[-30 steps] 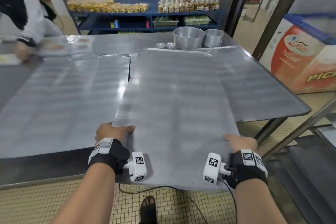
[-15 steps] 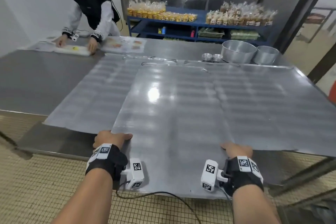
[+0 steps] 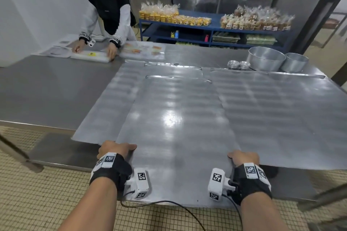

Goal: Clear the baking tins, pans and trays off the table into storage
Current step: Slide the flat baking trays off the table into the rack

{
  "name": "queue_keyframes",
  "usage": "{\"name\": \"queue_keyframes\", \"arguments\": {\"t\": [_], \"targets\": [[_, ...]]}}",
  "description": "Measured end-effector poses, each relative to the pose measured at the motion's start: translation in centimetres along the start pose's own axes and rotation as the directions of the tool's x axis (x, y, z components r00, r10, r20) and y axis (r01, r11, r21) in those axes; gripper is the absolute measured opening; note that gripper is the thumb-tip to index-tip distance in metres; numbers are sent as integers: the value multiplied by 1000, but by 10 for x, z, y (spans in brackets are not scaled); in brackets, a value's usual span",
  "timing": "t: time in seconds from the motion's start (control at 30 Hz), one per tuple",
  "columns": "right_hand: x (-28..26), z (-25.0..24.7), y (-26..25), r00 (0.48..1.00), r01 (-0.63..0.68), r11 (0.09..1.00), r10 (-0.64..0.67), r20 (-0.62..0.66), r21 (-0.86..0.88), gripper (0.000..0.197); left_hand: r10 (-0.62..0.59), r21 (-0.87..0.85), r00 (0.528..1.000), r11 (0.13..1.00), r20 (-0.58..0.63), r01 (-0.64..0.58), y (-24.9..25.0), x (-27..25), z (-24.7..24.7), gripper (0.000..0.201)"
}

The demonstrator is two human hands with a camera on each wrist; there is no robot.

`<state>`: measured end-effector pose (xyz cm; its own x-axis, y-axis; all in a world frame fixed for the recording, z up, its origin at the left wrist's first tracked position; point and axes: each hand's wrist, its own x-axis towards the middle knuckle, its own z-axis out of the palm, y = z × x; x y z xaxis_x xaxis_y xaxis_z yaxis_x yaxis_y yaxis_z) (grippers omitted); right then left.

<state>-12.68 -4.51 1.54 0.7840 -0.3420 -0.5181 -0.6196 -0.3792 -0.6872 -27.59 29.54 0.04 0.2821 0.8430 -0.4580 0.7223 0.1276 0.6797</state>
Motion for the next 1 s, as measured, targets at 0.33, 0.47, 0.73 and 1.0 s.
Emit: {"name": "queue_keyframes", "arguments": {"t": [0.33, 0.47, 0.73, 1.0], "targets": [[-15, 62, -34, 999, 31, 996, -35, -42, -82, 17, 53, 49, 997, 997, 61, -56, 17, 75, -25, 78], [-19, 75, -44, 996, 88, 988, -91, -20, -128, 37, 39, 68, 996, 997, 77, -44, 25, 93, -26, 89], [10, 104, -70, 998, 48, 989, -53, -36, -138, 17, 33, 109, 998, 993, 59, -40, 50, 133, -15, 86], [41, 123, -90, 996, 75, 987, -68, 53, -139, 14, 56, 179, 997, 982, 52, -64, 70, 164, 9, 98]]}}
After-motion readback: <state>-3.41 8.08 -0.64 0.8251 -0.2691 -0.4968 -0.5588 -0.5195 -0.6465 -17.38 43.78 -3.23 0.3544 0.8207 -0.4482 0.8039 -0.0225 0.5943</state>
